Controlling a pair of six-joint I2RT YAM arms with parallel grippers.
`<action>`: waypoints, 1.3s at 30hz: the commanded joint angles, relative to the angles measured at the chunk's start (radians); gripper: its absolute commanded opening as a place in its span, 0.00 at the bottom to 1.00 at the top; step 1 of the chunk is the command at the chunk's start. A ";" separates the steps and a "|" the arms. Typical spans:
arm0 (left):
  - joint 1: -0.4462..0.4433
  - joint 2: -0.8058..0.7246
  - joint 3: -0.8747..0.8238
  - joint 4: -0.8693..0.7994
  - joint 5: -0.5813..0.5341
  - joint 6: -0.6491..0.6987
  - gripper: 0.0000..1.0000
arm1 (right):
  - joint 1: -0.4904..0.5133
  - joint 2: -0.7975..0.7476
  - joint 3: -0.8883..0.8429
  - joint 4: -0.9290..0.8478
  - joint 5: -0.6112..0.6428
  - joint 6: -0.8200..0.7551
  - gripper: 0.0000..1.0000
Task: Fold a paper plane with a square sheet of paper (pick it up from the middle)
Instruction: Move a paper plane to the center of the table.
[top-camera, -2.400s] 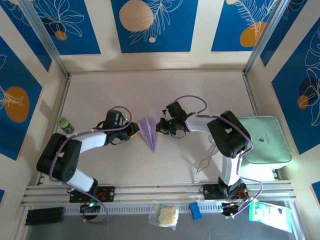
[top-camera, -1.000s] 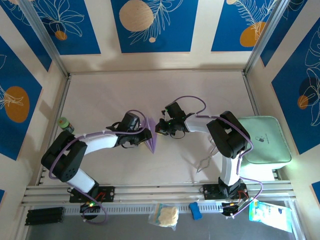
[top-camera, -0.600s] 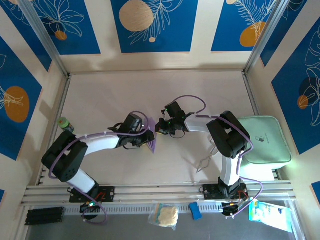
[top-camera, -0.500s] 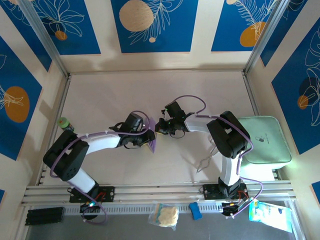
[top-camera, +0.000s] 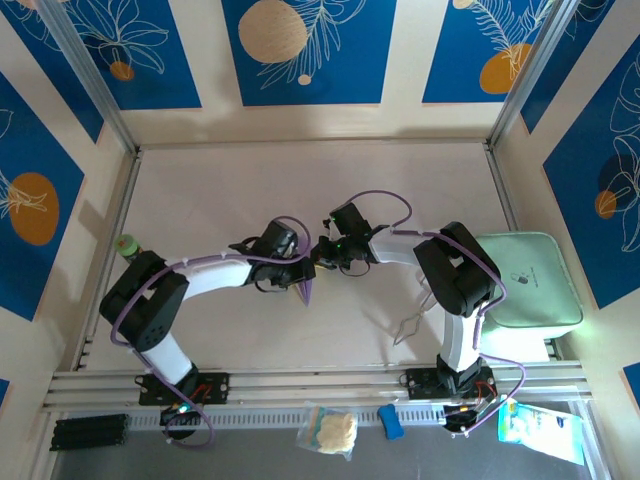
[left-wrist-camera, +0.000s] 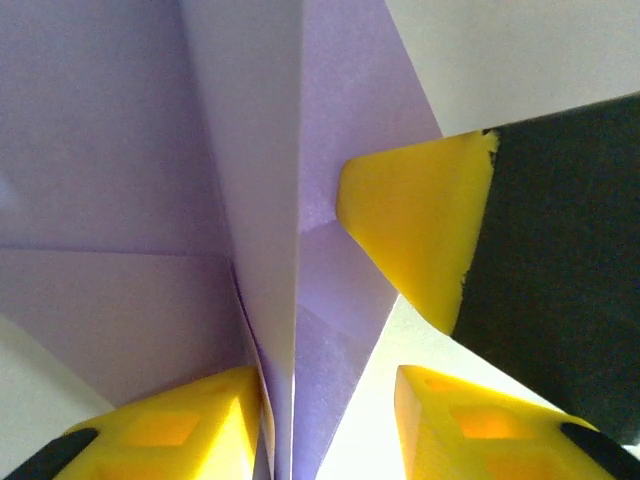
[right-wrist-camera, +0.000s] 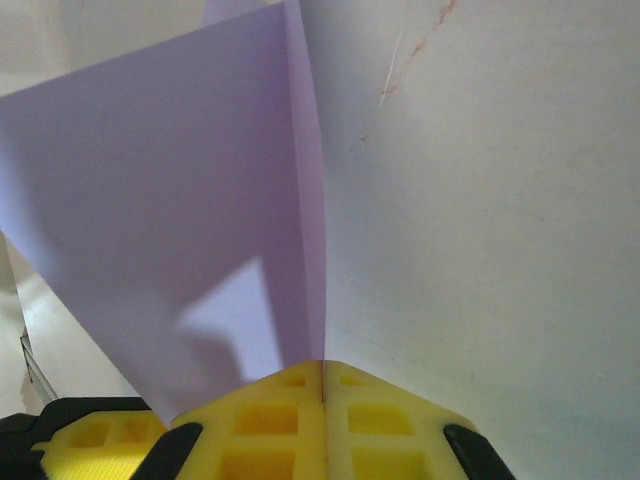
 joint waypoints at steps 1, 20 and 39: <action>-0.018 0.015 0.039 -0.087 -0.058 0.051 0.39 | 0.008 -0.016 0.017 -0.016 -0.014 -0.006 0.04; -0.070 0.062 0.146 -0.241 -0.177 0.107 0.33 | 0.008 -0.015 0.018 -0.022 -0.009 -0.006 0.03; -0.075 0.057 0.156 -0.265 -0.224 0.065 0.25 | 0.006 -0.014 0.016 -0.023 -0.007 -0.004 0.04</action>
